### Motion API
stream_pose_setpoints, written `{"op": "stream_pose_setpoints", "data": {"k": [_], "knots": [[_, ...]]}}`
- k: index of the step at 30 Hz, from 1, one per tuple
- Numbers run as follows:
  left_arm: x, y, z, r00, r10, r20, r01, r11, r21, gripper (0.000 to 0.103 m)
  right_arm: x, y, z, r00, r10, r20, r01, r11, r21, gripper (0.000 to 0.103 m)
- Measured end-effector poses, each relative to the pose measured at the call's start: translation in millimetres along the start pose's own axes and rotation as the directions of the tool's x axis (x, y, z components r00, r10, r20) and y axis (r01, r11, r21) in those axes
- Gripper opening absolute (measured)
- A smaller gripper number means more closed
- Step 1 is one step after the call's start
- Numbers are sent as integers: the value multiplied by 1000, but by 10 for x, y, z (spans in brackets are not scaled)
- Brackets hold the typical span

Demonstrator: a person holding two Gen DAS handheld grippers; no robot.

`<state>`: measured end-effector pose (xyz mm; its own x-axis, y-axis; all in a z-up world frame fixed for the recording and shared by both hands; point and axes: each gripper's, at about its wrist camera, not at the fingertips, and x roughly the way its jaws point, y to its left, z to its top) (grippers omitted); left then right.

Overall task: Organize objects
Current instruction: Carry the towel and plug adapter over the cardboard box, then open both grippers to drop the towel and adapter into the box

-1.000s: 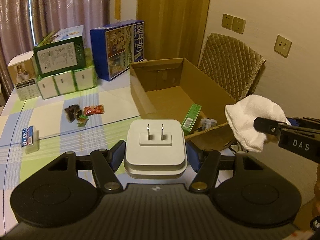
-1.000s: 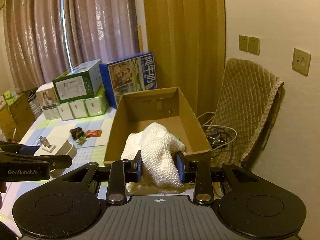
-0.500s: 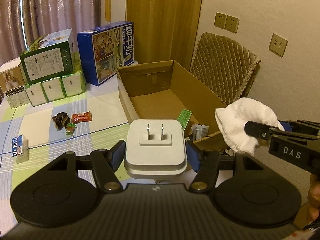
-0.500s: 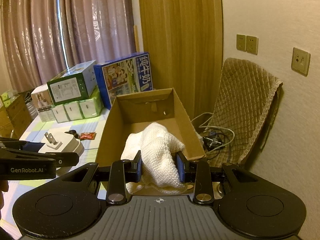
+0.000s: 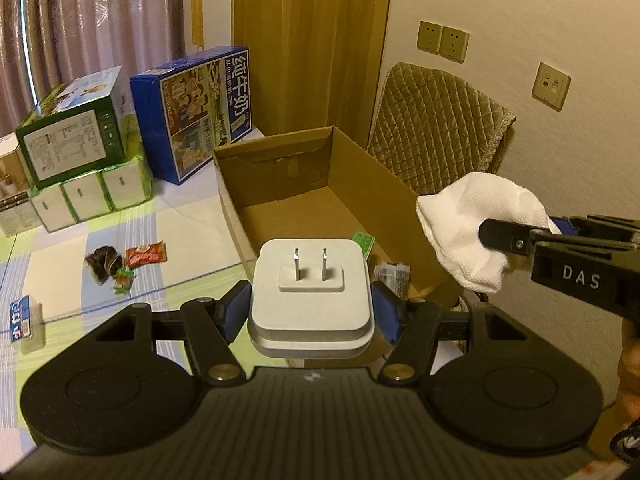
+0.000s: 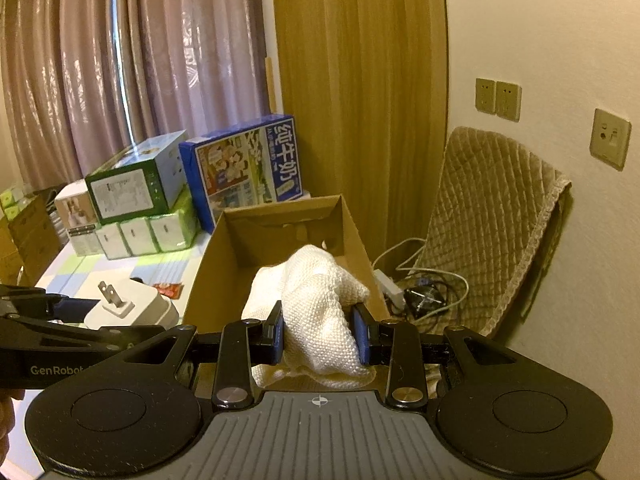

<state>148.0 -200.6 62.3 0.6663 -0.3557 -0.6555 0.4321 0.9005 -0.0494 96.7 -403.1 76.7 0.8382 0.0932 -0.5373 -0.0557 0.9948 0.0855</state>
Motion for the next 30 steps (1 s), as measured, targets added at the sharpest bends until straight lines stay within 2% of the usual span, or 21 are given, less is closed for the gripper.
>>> {"op": "stream_pose_setpoints", "data": {"k": [10, 17, 20, 24, 30], "knots": [[547, 62, 419, 1000, -14, -17, 14, 1000, 15, 60, 521, -216, 382, 1000, 6, -17, -6, 1000, 22, 31], [983, 99, 593, 999, -11, -33, 12, 999, 41, 60, 892, -346, 526, 999, -3, -32, 4, 999, 43, 31], [1171, 177, 645, 999, -13, -43, 14, 1000, 20, 65, 1006, -401, 544, 999, -8, -44, 10, 999, 53, 31], [1150, 287, 661, 1000, 11, -28, -10, 999, 34, 66, 1096, -419, 512, 998, -2, -59, 5, 998, 57, 31], [992, 554, 539, 999, 35, -20, -36, 999, -26, 67, 1281, -304, 477, 996, 35, -86, -31, 998, 56, 31]]}}
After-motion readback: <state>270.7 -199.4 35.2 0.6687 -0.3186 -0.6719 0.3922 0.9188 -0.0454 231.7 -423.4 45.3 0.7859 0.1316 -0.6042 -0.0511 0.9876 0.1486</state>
